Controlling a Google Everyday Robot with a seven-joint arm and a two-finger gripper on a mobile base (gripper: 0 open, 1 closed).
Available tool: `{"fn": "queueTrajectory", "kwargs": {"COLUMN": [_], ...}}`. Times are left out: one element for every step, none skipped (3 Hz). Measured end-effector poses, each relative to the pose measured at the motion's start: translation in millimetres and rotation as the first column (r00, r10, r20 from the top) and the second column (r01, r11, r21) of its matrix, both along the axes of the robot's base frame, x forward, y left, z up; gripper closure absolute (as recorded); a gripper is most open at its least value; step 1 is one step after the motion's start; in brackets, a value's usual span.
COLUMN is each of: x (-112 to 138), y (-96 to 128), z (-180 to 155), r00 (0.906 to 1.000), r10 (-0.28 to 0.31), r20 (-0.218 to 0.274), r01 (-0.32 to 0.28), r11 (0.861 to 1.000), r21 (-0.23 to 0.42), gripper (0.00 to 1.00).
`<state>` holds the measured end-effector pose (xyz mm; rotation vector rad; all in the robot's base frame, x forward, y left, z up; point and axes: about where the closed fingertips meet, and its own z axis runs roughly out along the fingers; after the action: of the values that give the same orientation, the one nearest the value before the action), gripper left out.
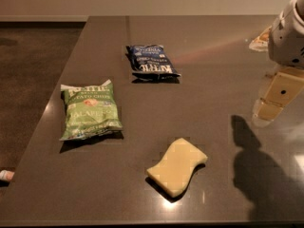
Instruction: Pick sponge
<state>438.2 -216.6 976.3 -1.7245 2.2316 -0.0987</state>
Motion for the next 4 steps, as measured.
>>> {"fn": "queueTrajectory", "kwargs": {"x": [0,-5,-21,-41], "y": [0,4,14,31], "z": [1,-3,-14,-38], "r00": [1.0000,0.9997,0.9957,0.9805], "r10": [0.000,0.026,0.089,0.182], "r20": [0.002,-0.004,-0.027,-0.073], "r01": [0.000,-0.025,-0.088,-0.177], "r11": [1.000,0.999,0.995,0.982], "r21": [0.001,0.023,0.044,0.068], "gripper": [0.00,0.00,0.00,0.00]}}
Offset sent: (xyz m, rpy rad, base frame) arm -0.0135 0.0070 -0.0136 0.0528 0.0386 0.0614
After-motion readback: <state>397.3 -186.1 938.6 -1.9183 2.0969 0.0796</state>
